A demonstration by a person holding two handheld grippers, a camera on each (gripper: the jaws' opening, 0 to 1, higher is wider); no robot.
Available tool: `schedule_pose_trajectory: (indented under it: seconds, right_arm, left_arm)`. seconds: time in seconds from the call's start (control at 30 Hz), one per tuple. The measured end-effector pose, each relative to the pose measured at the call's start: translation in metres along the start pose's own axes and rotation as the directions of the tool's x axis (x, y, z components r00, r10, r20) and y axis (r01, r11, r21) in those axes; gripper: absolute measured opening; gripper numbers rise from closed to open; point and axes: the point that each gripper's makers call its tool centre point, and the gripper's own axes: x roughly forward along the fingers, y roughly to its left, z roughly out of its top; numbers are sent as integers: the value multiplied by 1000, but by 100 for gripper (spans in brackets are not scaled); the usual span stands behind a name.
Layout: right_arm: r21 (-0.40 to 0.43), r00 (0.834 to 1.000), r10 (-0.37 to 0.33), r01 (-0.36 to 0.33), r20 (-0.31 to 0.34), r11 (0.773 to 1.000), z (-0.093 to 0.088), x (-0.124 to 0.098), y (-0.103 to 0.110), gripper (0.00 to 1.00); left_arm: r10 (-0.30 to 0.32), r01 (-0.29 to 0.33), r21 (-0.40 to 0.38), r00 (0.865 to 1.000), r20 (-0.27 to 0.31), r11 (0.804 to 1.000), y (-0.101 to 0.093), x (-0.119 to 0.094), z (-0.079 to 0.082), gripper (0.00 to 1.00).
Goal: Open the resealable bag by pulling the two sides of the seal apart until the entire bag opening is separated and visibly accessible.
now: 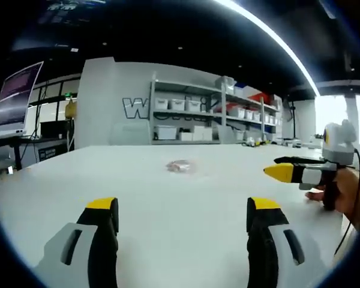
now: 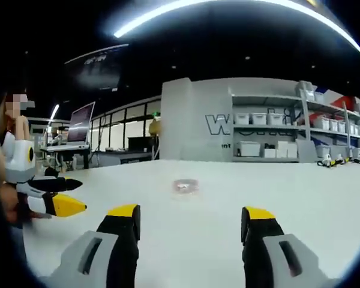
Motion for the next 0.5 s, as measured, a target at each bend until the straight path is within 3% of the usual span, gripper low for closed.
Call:
schedule_pose_trajectory:
  seconds: [0.5]
  right_arm:
    - [-3,1000,8,-8,11,1000,2,1,1,68]
  left_arm:
    - [-3,3,1,1000,8,1000,0,0,1,87]
